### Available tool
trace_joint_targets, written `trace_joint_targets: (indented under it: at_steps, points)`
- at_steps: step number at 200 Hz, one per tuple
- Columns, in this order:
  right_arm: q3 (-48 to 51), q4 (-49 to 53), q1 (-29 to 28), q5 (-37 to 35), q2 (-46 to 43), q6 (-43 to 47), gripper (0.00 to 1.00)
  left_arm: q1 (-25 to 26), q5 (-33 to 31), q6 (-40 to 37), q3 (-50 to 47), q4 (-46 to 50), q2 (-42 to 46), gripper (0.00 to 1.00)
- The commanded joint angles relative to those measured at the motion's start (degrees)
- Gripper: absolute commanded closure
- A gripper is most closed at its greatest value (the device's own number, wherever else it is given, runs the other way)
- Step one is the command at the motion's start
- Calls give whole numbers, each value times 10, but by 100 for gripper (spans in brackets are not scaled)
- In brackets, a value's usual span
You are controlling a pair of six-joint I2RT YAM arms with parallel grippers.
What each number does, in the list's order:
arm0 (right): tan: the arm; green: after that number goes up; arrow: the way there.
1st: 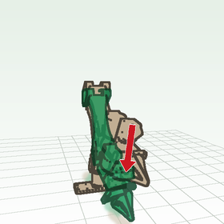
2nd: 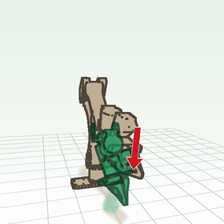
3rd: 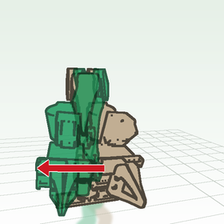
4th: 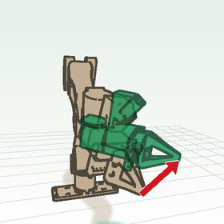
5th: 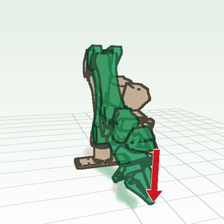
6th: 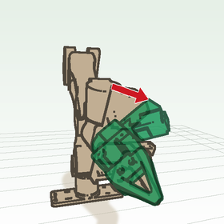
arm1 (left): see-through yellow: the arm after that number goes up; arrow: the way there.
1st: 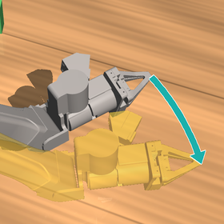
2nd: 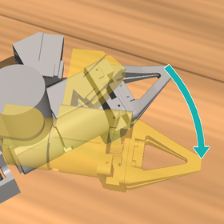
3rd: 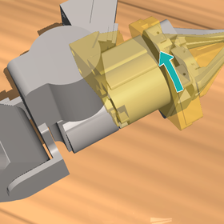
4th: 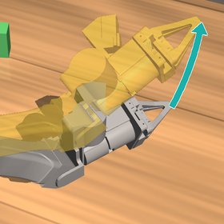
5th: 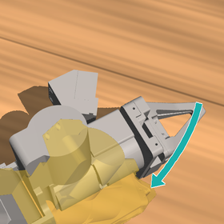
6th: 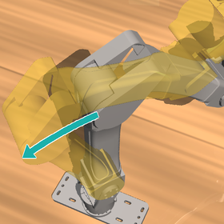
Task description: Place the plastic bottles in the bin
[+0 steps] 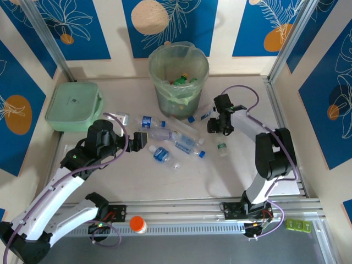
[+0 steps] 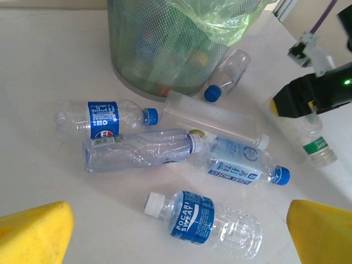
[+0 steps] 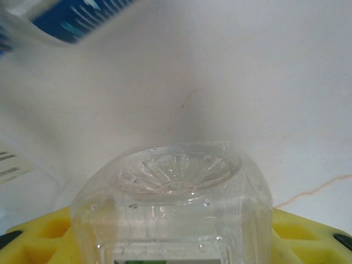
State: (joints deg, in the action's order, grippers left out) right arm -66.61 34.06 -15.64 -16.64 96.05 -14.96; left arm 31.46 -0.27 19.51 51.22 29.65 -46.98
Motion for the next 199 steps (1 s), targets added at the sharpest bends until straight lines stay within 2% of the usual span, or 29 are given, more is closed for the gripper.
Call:
trace_joint_targets:
  at_steps: [1,63,122,165,199]
  points:
    - [-10,22,5,-10,-58,-23,53,-6,-12,-3,-3,9,7,1]
    - [-69,63,16,91,-198,-74,54,-7,-12,62,45,48,22,0]
    - [-130,63,19,192,-260,-113,54,-7,2,82,65,33,22,0]
    - [-203,21,13,274,-240,-165,54,-17,23,79,68,16,-8,0]
    - [-306,-10,-4,316,-157,-201,54,-58,72,95,49,-3,-35,1]
